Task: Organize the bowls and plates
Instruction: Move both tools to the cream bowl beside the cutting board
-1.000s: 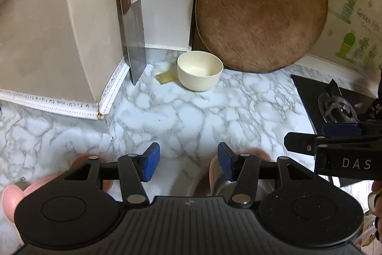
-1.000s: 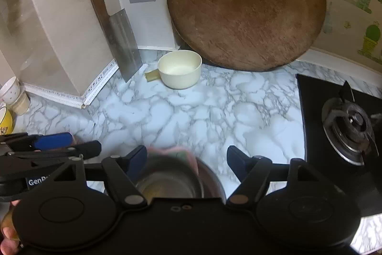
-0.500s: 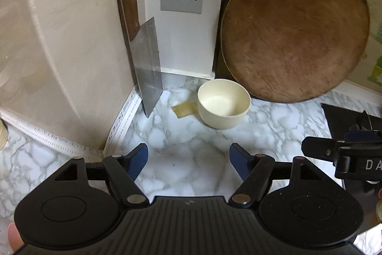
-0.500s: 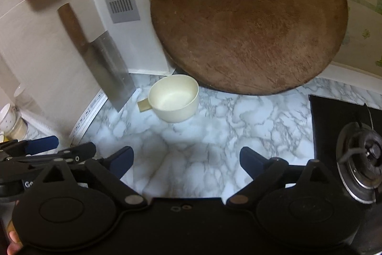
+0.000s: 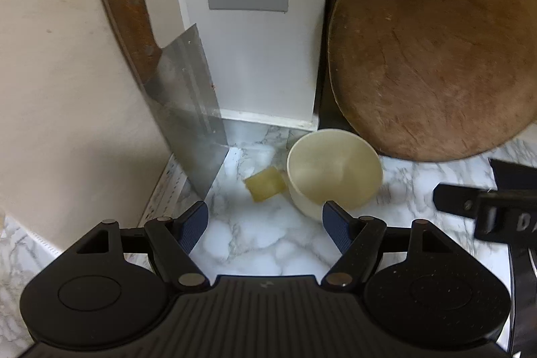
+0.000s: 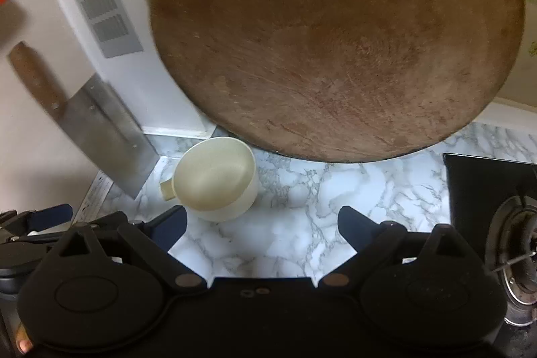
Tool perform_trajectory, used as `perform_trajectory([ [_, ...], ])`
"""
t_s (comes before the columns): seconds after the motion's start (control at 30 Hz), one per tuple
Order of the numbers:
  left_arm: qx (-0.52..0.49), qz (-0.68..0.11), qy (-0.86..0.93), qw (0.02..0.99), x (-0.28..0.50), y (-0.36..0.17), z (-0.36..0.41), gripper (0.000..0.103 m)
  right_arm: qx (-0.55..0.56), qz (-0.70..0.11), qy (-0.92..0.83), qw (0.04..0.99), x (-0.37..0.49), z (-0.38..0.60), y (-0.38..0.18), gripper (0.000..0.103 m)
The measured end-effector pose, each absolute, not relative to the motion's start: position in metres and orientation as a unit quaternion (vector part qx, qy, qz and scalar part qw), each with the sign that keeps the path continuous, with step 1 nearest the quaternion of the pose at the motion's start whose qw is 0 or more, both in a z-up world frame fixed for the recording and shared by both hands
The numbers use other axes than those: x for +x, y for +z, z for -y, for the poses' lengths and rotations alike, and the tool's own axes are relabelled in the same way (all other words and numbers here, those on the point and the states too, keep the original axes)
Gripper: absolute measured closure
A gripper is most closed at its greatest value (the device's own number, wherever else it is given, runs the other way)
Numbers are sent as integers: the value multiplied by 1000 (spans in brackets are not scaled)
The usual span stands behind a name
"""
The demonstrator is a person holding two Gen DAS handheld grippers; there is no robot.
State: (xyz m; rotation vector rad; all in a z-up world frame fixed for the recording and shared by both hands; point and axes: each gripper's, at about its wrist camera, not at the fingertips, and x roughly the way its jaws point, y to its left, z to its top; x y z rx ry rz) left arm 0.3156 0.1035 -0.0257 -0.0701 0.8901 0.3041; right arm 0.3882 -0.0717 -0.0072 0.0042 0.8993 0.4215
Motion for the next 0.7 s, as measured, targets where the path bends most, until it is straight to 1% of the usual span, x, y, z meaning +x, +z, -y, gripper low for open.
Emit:
perform_trajectory([
  [0.17,-57,-430,156,887,341,-38,-111,28,9,-443,193,876,412,59,-26,8],
  [0.23,-65,-432,159,885,351,-44,-115,28,12,-451,192,871,422,54,-35,12],
  [0.37,-68,-437,163,882,367,-57,-118,28,14,-462,188,867,437,46,-50,14],
  [0.43,-70,-440,163,881,376,-63,-119,28,13,-466,189,864,443,43,-56,18],
  [0.5,-70,-439,165,880,383,-67,-120,28,15,-468,189,863,448,40,-62,20],
  [0.7,-72,-443,173,877,402,-83,-125,29,20,-474,188,860,463,32,-78,29],
])
